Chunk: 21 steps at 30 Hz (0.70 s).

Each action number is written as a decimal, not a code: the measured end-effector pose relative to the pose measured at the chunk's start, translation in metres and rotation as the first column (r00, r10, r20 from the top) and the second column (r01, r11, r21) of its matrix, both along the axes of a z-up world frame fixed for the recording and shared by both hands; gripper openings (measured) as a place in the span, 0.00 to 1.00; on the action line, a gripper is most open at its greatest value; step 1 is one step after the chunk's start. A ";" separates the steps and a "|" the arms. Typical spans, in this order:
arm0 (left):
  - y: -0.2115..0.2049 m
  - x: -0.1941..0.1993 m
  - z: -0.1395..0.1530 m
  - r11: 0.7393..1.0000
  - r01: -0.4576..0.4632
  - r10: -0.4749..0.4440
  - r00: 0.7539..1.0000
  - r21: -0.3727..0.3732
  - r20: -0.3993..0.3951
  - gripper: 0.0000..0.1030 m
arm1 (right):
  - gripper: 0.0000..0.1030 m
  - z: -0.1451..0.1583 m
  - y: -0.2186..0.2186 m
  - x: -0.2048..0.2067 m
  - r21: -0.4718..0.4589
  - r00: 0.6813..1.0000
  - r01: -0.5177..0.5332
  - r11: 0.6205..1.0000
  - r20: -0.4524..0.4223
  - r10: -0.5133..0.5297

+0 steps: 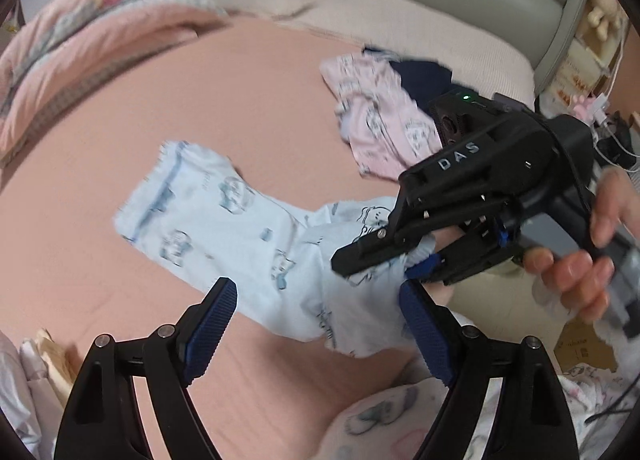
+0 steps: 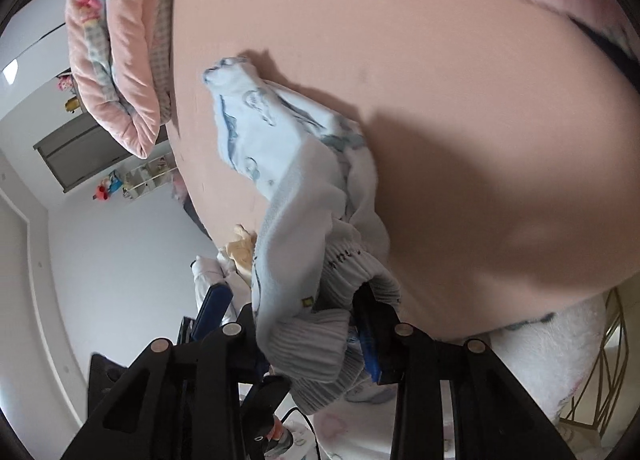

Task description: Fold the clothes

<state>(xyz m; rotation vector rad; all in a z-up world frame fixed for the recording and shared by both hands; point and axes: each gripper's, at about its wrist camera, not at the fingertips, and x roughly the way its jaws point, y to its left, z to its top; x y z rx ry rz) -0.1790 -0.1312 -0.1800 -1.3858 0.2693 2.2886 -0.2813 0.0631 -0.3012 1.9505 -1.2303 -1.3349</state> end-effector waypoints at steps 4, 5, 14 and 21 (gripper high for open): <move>-0.013 0.005 -0.007 1.000 -0.004 0.005 1.000 0.011 -0.022 0.81 | 0.33 0.008 0.002 -0.003 0.020 1.000 -0.001 1.000 -0.005 0.002; -0.015 0.006 -0.010 1.000 0.000 0.000 1.000 0.011 -0.021 0.81 | 0.33 0.009 0.001 -0.003 0.024 1.000 -0.002 1.000 -0.004 0.002; -0.009 0.022 -0.019 0.994 0.111 -0.109 0.988 0.007 -0.112 0.81 | 0.33 0.010 -0.005 -0.009 -0.031 0.996 0.056 0.998 0.075 -0.054; 0.004 0.007 -0.033 0.996 0.073 -0.080 0.986 -0.053 -0.147 0.81 | 0.33 0.015 -0.007 -0.011 -0.049 0.991 0.083 0.995 0.110 -0.077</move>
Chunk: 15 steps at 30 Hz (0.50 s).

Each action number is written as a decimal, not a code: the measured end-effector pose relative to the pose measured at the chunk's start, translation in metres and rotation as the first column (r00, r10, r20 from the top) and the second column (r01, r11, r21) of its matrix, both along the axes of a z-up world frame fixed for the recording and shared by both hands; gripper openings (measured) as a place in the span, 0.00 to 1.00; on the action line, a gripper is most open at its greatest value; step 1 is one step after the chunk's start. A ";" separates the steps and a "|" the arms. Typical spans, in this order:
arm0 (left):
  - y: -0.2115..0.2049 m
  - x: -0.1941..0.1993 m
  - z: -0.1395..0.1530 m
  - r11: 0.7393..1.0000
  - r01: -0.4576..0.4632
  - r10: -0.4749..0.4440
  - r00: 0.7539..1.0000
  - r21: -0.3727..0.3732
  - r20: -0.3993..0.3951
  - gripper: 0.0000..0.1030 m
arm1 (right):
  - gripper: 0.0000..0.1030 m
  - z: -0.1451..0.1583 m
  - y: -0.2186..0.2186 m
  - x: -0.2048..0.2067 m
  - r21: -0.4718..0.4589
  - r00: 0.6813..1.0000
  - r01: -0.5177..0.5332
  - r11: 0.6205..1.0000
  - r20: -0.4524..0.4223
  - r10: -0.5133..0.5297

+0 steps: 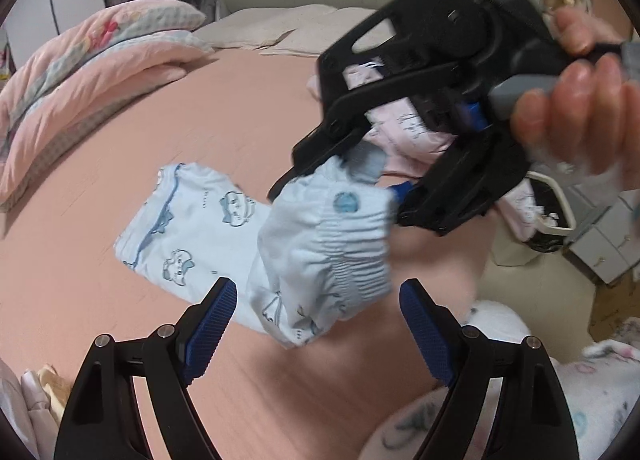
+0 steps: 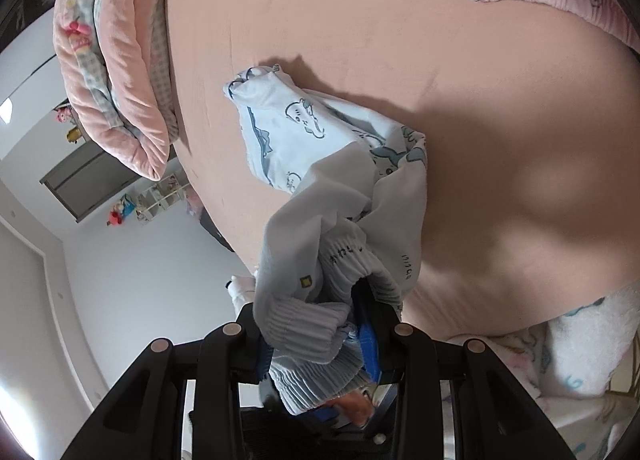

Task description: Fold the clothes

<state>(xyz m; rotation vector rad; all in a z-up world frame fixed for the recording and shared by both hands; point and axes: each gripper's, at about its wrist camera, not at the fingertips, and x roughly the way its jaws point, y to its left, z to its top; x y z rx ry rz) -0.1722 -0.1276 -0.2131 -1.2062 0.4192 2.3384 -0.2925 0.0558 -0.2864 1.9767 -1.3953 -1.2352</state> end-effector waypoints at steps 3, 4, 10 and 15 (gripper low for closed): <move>0.002 -0.008 -0.010 0.999 -0.029 0.029 1.000 -0.043 0.007 0.81 | 0.33 0.001 0.002 0.000 0.000 1.000 0.007 1.000 0.003 -0.007; 0.003 -0.009 -0.012 0.998 -0.037 0.037 0.999 -0.050 0.002 0.81 | 0.33 0.002 0.004 0.000 -0.001 1.000 0.010 1.000 0.005 -0.010; 0.006 -0.011 -0.022 0.991 -0.034 0.031 0.999 -0.129 -0.025 0.80 | 0.33 0.003 0.006 -0.002 -0.013 0.999 0.028 1.000 0.023 -0.028; -0.007 -0.026 -0.020 0.992 -0.124 0.124 0.992 -0.038 -0.009 0.33 | 0.33 0.003 -0.001 -0.004 -0.018 0.999 0.033 0.999 0.038 -0.032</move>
